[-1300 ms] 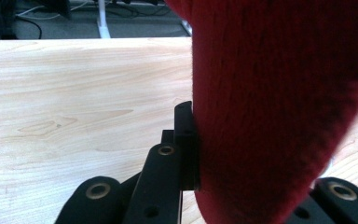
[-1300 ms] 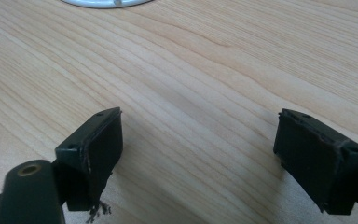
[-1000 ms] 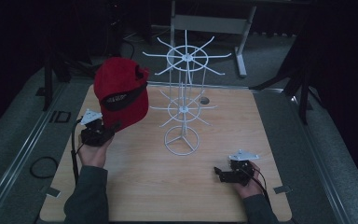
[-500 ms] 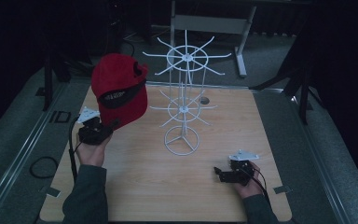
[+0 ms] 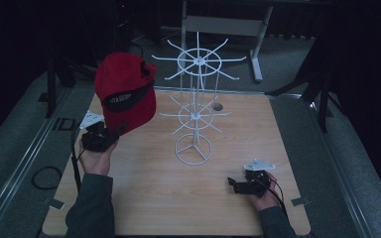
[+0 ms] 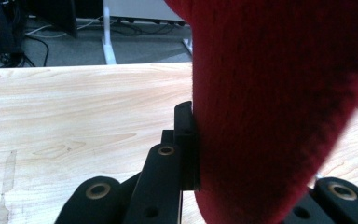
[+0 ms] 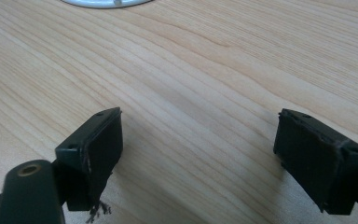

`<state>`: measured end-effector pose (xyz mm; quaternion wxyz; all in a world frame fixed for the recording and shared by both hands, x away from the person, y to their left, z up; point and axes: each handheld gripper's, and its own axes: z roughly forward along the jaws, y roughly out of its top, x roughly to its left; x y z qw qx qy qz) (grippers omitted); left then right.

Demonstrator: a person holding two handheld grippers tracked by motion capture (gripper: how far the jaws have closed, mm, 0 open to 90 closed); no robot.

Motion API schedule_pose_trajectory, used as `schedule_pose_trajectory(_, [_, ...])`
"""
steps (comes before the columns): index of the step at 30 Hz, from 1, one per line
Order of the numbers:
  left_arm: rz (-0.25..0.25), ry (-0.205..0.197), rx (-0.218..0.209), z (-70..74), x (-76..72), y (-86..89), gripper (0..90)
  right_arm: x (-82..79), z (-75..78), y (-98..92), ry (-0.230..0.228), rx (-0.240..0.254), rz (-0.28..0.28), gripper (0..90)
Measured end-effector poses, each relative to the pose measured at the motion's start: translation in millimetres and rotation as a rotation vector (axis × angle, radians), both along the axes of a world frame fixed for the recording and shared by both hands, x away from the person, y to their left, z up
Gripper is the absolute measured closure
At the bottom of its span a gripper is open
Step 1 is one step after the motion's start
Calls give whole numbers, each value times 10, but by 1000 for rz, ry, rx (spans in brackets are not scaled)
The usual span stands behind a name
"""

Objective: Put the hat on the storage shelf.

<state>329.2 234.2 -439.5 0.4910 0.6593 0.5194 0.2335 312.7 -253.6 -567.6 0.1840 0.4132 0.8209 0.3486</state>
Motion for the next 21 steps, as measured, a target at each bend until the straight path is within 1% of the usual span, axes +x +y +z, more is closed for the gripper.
schedule_pose_trajectory(21, [0,-33,-15,147,-22,20,857,-1,0,1,1,1,0,153])
